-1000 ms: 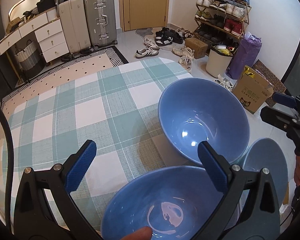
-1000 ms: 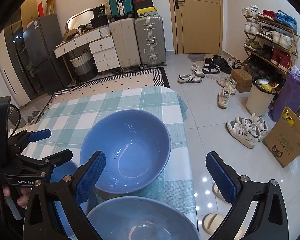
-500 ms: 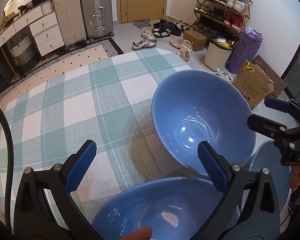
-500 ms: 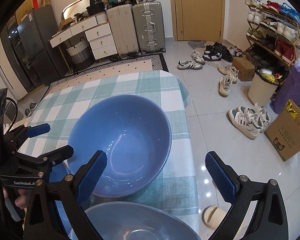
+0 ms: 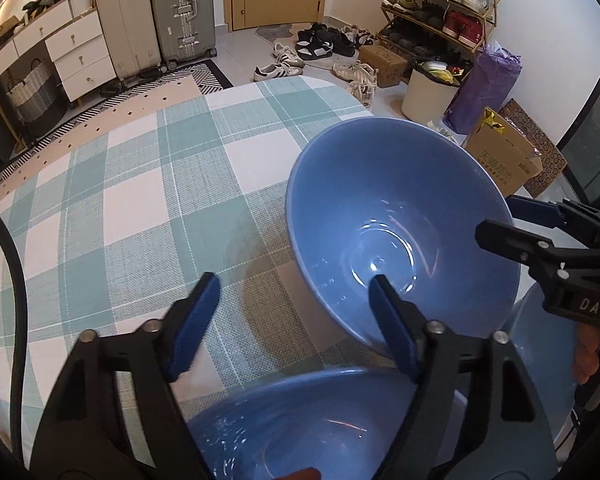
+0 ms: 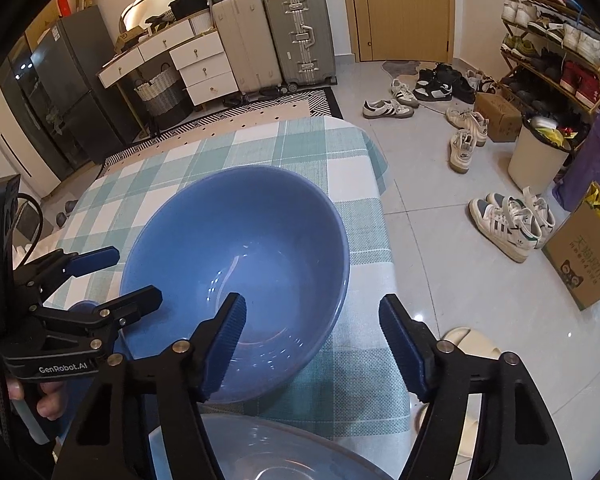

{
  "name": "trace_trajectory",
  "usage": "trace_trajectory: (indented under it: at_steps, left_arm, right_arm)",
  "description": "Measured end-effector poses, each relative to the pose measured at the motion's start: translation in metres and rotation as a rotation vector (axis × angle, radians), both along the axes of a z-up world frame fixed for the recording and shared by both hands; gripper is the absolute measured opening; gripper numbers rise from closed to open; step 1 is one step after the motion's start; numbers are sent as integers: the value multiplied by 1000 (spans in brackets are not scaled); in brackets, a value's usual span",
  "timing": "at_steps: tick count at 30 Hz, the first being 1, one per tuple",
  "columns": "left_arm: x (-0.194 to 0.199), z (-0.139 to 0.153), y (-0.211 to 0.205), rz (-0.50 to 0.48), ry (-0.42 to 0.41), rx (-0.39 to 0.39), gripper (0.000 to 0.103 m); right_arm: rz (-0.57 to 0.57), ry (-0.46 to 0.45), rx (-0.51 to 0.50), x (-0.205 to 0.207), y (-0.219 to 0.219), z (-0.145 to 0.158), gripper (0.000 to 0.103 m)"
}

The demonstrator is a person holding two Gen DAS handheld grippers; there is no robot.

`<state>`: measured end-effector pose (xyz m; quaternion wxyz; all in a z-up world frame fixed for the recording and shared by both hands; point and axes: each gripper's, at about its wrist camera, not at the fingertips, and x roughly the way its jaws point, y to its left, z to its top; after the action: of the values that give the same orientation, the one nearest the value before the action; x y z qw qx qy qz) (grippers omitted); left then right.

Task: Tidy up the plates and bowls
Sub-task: 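Close both grippers on the light-blue bowl rim, then lift the light-blue bowl with both grippers over the other bowls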

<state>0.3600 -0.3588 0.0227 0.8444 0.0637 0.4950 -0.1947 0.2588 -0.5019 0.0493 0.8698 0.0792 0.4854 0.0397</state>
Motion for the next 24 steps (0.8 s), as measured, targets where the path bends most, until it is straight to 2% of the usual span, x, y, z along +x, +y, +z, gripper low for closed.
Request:
trace_trajectory:
  at_steps: [3,7,12,16,24]
  left_arm:
    - [2,-3,0,-12,21,-38,55]
    - [0,-3,-5,-31,17,-42,46]
    - [-3,-3,-11,-53,26,-50,24]
    - [-5,-2,-15,-58,13,-29,23]
    - [-9,6,-16,-52,-19,-44,22]
  right_arm:
    - [-2,-7,-8,-2,0,1,54]
    - [0,-11,-13,-3,0,2,44]
    - [5,-12,-34,-3,3,1,29]
    - [2,-22,-54,-6,5,3,25]
    - [-14,-47,-86,-10,7,10,25]
